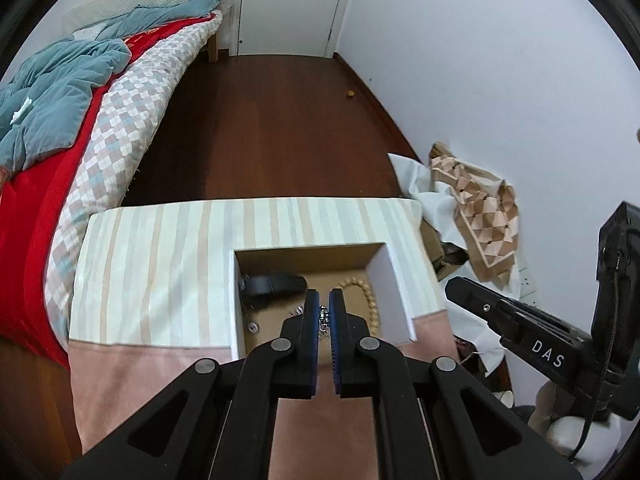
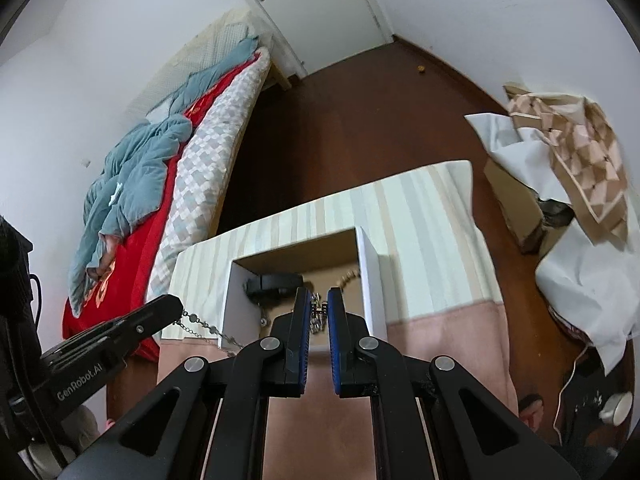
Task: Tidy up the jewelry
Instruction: 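Carry both held items into the white box and open the tools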
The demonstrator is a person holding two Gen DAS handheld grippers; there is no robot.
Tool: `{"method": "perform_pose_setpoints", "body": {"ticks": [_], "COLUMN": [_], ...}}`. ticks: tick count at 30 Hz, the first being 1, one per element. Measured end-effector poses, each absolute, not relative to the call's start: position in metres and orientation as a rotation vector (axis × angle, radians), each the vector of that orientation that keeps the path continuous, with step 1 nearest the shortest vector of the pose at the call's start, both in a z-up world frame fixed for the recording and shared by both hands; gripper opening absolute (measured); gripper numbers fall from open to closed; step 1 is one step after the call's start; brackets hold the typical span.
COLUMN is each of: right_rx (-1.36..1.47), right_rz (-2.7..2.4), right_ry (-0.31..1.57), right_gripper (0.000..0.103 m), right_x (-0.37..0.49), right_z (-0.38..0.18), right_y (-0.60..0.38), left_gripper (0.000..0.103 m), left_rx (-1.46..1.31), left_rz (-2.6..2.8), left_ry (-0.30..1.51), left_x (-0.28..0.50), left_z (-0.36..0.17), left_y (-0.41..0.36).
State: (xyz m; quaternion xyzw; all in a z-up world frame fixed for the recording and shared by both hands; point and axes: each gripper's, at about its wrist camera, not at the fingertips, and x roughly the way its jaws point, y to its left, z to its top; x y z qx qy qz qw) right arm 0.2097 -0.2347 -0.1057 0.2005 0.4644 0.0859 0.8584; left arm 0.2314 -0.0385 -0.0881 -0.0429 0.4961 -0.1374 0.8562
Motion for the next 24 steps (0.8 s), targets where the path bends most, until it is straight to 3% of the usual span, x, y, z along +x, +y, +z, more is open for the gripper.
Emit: {"method": "perform_pose_setpoints", "body": {"ticks": [13, 18, 20, 21, 23, 24], "right_rx": [0.297, 0.271, 0.283, 0.282, 0.295, 0.293], "right_rz": [0.235, 0.212, 0.208, 0.199, 0.204, 0.200], "right_ry": [1.218, 1.298, 1.315, 1.313, 1.299, 1.294], "right_gripper": [0.009, 0.011, 0.024, 0.041, 0.046, 0.046], "right_x": [0.284, 0.294, 0.295, 0.294, 0.293, 0.293], "right_z": [-0.160, -0.179, -0.182, -0.182, -0.179, -0.176], "right_y": [-0.206, -0.203, -0.204, -0.205, -0.206, -0.206], "left_gripper": [0.004, 0.007, 0.008, 0.008, 0.014, 0.032], "left_rx": [-0.085, -0.083, -0.068, -0.055, -0.035, -0.021], "left_rz": [-0.257, -0.201, -0.180, -0.163, -0.137, -0.120], "left_ry": [1.253, 1.308, 1.283, 1.267, 1.241, 1.224], "left_x": [0.272, 0.277, 0.277, 0.276, 0.277, 0.275], "left_z": [-0.170, -0.176, -0.171, -0.166, -0.160, -0.156], "left_y": [-0.036, -0.035, -0.035, -0.035, -0.031, -0.030]}}
